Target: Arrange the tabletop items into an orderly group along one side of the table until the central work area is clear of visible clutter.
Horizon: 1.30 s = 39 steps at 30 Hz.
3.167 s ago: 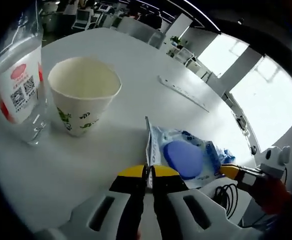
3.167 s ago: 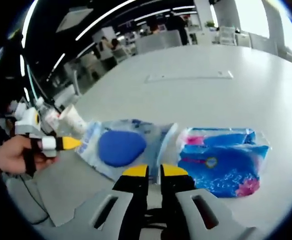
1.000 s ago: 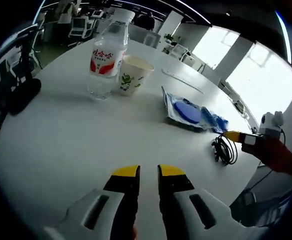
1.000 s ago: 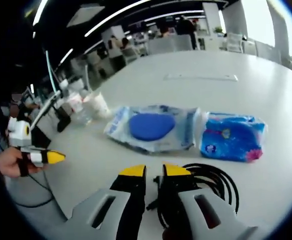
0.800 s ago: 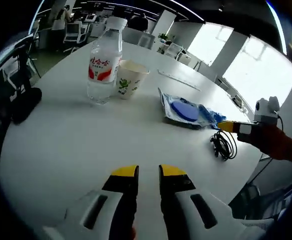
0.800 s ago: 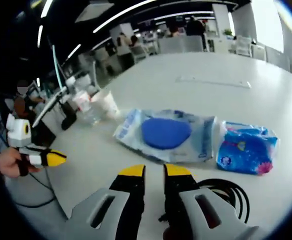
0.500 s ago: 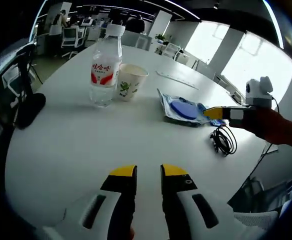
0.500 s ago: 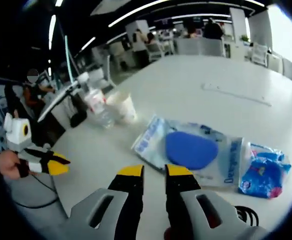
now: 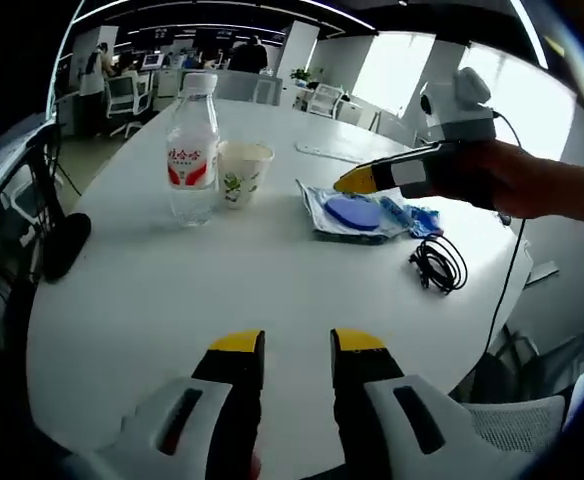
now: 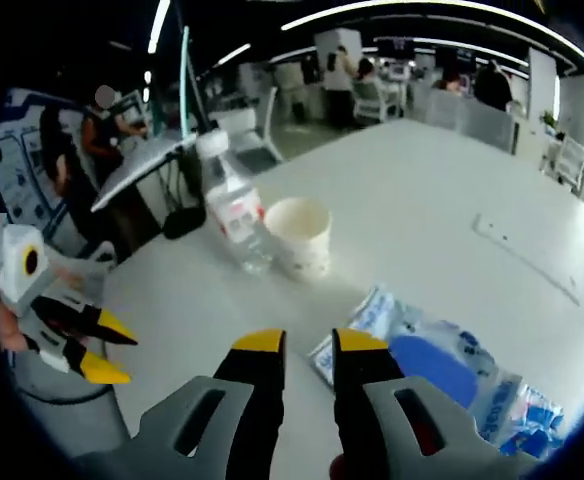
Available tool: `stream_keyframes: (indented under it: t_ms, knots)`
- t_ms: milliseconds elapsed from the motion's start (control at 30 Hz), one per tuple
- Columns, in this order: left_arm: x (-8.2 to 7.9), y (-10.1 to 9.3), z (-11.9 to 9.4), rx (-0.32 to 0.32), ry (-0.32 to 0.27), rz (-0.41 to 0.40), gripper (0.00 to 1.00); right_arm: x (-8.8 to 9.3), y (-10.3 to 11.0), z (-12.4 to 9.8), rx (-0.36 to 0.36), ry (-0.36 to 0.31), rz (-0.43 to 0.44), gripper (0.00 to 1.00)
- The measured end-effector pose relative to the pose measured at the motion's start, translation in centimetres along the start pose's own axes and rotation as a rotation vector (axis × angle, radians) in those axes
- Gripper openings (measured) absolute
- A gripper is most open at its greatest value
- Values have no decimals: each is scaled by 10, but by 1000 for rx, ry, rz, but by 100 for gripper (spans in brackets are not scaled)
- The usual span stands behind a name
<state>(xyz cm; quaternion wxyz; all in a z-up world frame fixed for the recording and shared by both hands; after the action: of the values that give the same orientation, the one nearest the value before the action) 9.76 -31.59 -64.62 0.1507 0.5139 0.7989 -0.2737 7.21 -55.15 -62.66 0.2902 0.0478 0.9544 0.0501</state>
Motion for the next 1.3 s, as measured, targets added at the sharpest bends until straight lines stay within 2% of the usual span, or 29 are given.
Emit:
stream_keyframes:
  t_ms: [333,533,833,1000,1133,1300]
  knots:
    - [1,-4,-11,-1,-23,-26,27,-33,14,24,-27,32,-93,15]
    - [-1,-10,-20,6,-56,-68,27,-50,15,32,-14,31,-134,13]
    - [10,-9,-28,-9,-63,-102,28,-73,17,45,-26,44,-195,14]
    - [10,-8,-31,-50,-55,-54,28,-77,25,52,-34,76,-228,14]
    - [5,-8,-33,-44,-66,-52,29,-77,29,60,-26,113,-265,12]
    - [2,-6,-35,-41,-82,-70,29,-80,27,61,-52,92,-207,6]
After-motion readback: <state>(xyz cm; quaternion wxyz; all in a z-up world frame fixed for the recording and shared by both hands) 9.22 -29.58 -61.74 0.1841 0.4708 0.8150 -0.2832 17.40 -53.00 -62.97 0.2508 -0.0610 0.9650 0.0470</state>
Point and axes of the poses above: the point that each gripper's makers call its tool centre point, and the gripper's own axes: z roughly forward along the fingers, y roughly to its left, x roughly out of its underside, the point moved 9 cm from there along -z, roughly backward along the fingers, and after that the axes turned 14 degrees about y, right-handed, at the moved point
